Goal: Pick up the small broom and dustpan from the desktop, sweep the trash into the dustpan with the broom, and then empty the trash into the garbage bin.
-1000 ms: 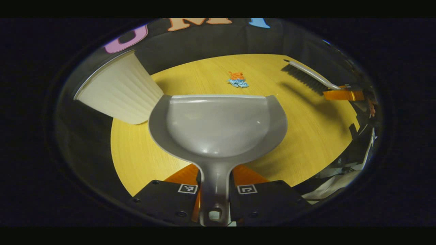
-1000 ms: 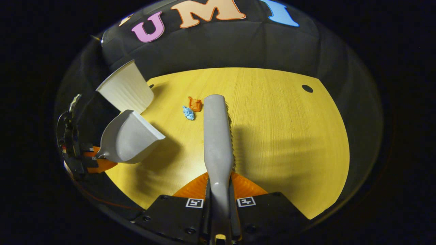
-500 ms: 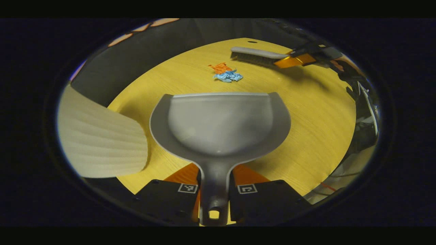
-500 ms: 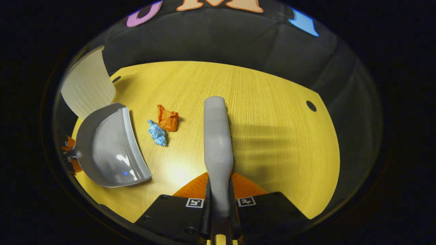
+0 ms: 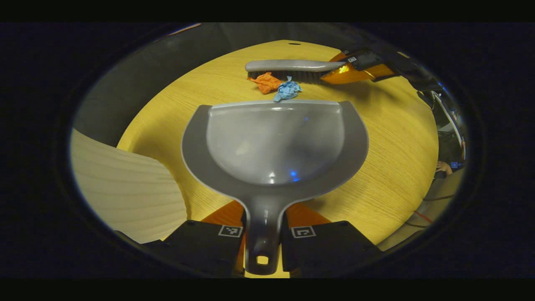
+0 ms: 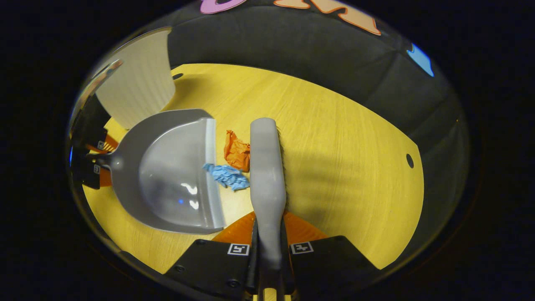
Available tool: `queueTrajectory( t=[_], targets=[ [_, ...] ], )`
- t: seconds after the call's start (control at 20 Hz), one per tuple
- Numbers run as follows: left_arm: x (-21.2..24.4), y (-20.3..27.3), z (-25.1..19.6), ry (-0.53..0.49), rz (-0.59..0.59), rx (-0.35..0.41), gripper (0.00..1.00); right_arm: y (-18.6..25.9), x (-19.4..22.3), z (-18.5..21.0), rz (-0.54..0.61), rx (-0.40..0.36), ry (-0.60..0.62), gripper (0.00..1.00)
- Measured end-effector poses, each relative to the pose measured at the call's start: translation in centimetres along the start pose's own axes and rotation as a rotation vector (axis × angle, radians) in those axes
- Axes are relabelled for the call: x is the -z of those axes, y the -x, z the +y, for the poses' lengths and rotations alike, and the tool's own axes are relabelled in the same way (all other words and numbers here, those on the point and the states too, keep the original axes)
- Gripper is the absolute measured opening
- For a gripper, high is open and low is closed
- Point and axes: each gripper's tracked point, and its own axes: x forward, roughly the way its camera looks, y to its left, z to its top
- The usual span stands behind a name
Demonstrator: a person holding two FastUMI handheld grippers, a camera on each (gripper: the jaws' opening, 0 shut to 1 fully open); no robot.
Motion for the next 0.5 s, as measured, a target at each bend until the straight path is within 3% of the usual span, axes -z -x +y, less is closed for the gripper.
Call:
queueTrajectory(
  t=[0.2, 0.25, 0.35, 0.5],
  targets=[
    [0.1, 0.0, 0.1, -0.002, 0.005, -0.008, 0.28, 3.0, -0.4, 0.4, 0.015, -0.079, 0.089, 0.21],
    [0.0, 0.1, 0.0, 0.003, 0.001, -0.006, 0.30, 3.4, -0.7, 0.2, 0.019, -0.100, 0.091, 0.17],
    [-0.1, -0.1, -0.1, 0.015, -0.005, -0.008, 0.28, 5.0, -1.2, -0.1, 0.016, -0.164, 0.035, 0.21],
    [-1.3, -0.4, -0.4, 0.069, -0.083, -0.016, 0.28, 6.5, -2.1, -2.4, -0.043, -0.119, -0.001, 0.20]
  ],
)
